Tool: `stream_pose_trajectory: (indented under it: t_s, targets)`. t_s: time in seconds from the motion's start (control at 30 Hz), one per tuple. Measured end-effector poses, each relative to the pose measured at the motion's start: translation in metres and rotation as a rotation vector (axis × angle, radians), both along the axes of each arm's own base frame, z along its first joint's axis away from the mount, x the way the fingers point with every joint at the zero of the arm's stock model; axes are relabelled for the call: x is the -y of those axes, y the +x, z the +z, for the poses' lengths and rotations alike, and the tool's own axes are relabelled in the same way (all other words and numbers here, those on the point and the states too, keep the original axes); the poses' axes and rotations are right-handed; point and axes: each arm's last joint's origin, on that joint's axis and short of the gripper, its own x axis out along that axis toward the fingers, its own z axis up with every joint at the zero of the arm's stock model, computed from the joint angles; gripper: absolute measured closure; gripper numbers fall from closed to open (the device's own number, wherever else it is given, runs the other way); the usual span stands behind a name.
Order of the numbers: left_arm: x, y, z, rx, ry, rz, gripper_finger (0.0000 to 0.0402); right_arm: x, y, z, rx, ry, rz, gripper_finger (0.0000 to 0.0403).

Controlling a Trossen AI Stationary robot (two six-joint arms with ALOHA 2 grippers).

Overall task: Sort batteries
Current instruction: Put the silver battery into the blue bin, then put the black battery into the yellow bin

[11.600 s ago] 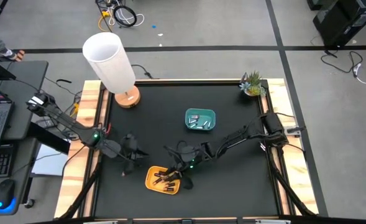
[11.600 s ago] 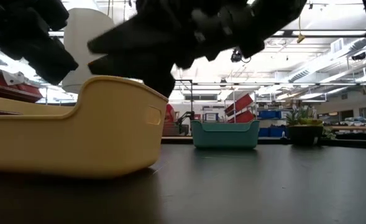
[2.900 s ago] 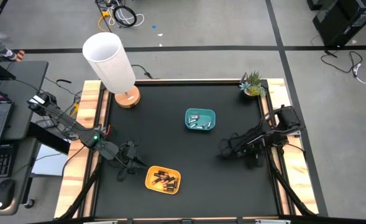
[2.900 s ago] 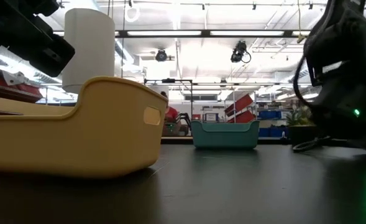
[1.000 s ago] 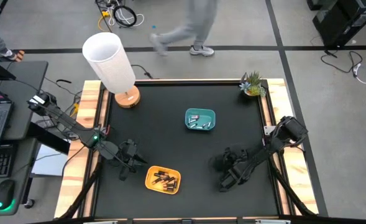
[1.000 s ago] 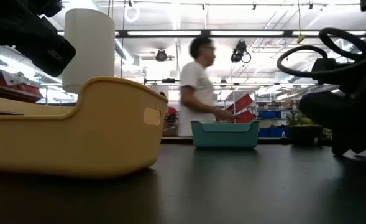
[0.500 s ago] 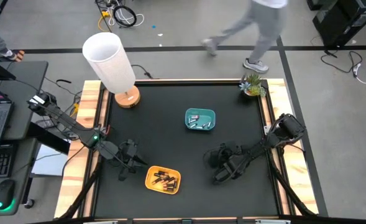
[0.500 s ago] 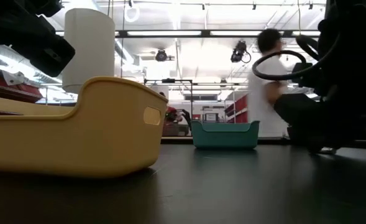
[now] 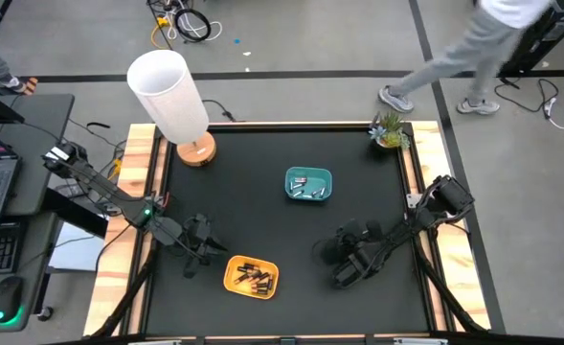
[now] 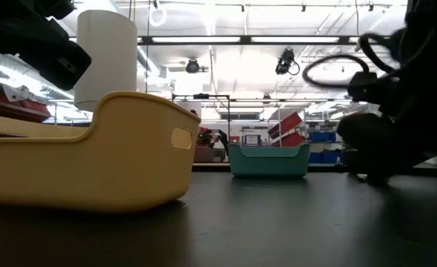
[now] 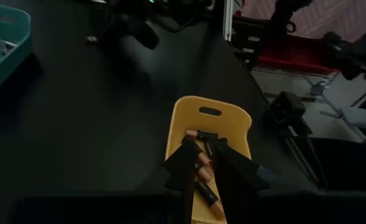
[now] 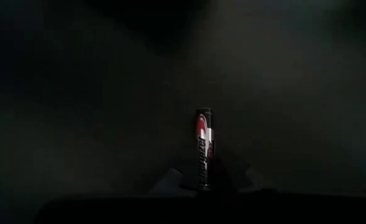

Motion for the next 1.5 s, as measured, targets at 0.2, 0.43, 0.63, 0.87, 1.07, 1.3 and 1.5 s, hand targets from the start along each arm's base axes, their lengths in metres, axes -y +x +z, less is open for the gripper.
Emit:
stream_pose_trajectory:
  t_s: [0.2,0.43,0.63,0.87,1.07,1.3,1.5]
  targets:
    - [-0.001,0.002,0.005,0.072,0.044,0.059,0.0332,-0.005,0.013,0.017,0.216,-0.028,0.099,0.0391]
    - [-0.002,0.004,0.011,0.149,0.075,0.1,0.0332,0.02,0.043,0.044,0.351,-0.251,0.176,0.0391]
    - [-0.005,0.005,0.015,0.202,0.169,0.188,0.0332,0.075,0.081,0.059,0.295,-0.274,0.241,0.0391]
    - [-0.007,0.005,0.013,0.184,0.178,0.23,0.0332,0.141,0.096,0.062,0.277,-0.203,0.225,0.0319]
    - [-0.004,0.004,0.012,0.1,0.091,0.229,0.0332,0.153,0.097,0.062,0.232,-0.199,0.268,0.0253]
    - [0.013,-0.004,0.05,-0.08,0.036,0.221,0.0332,0.115,0.103,0.077,0.302,-0.275,0.437,0.0255]
    - [0.029,-0.015,0.078,-0.291,-0.039,0.29,0.0332,0.074,0.094,0.114,0.359,-0.486,0.529,0.0272]
